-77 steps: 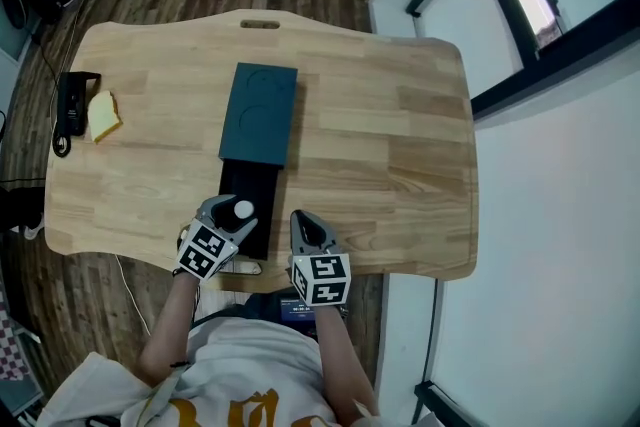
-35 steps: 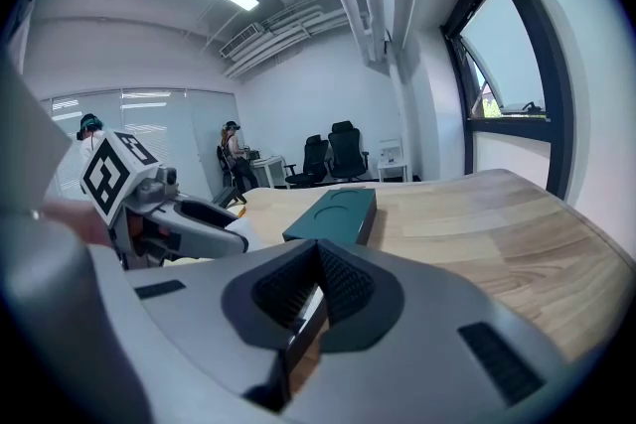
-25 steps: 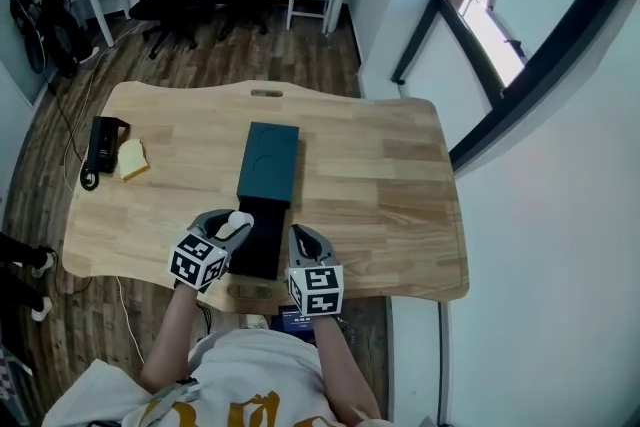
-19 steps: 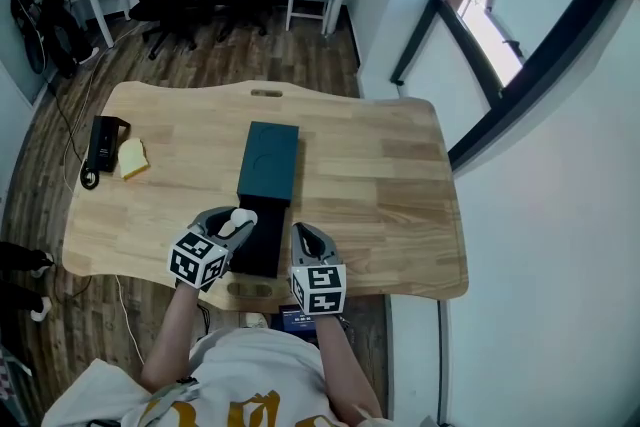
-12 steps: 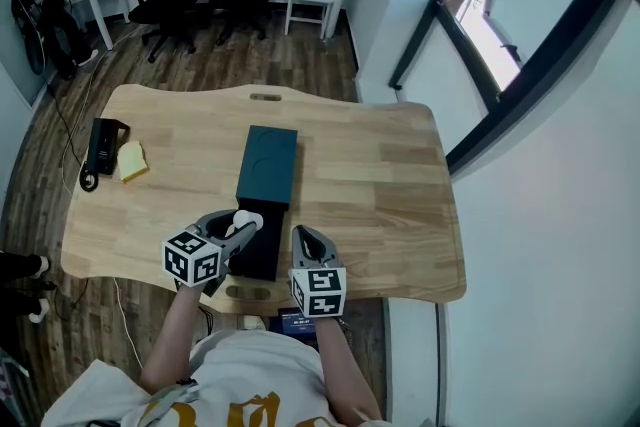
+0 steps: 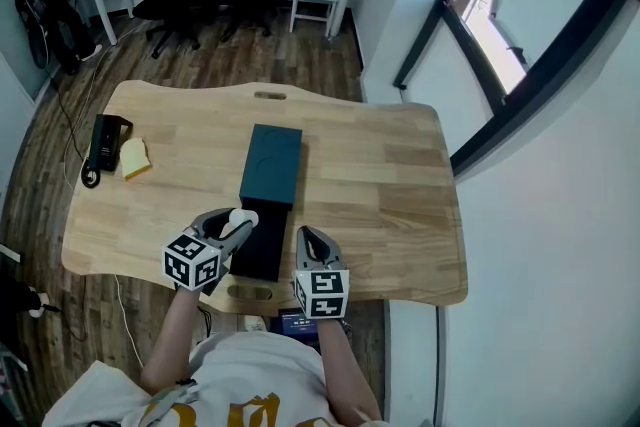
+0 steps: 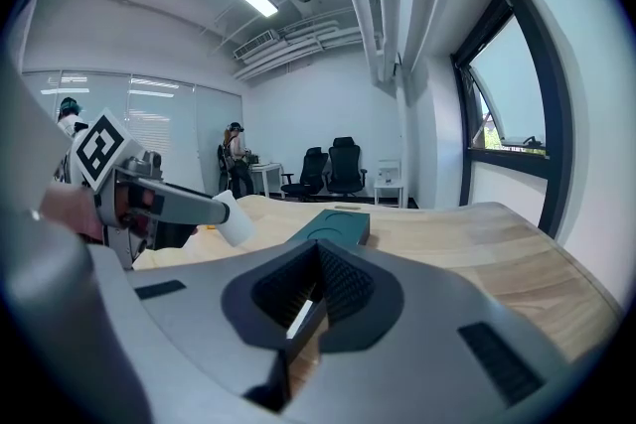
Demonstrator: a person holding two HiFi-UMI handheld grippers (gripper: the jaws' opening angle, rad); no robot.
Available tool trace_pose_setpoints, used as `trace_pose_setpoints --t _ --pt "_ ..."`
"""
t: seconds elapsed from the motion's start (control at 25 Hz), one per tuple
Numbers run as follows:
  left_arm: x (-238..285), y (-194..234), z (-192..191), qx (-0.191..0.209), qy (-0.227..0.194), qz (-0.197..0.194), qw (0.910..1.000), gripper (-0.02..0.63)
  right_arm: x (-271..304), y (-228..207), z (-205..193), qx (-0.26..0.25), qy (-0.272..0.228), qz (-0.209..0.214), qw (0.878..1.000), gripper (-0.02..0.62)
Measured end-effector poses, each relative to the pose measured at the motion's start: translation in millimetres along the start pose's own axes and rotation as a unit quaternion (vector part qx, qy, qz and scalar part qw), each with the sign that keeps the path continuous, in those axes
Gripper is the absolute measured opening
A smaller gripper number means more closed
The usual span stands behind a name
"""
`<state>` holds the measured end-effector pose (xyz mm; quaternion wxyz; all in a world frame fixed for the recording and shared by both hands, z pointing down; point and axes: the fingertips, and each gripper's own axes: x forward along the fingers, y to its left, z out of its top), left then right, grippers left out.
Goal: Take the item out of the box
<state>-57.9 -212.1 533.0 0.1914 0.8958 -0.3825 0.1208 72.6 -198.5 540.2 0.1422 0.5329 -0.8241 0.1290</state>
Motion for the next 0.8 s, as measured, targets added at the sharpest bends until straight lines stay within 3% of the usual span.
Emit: trace_pose_setpoints --t 0.36,0.8 --pt "-2.6 3.6 3.5 -0.030 -0.019 -0.005 0.9994 0.174 0.1 -4.2 -3.6 0.005 0.003 -0.002 1.000 0.005" --pt "0.8 5.7 0.1 -0.017 -0.005 0.004 0.9998 0.173 -0.6 -6.4 -7.0 0.007 0.006 0.000 1.000 0.005"
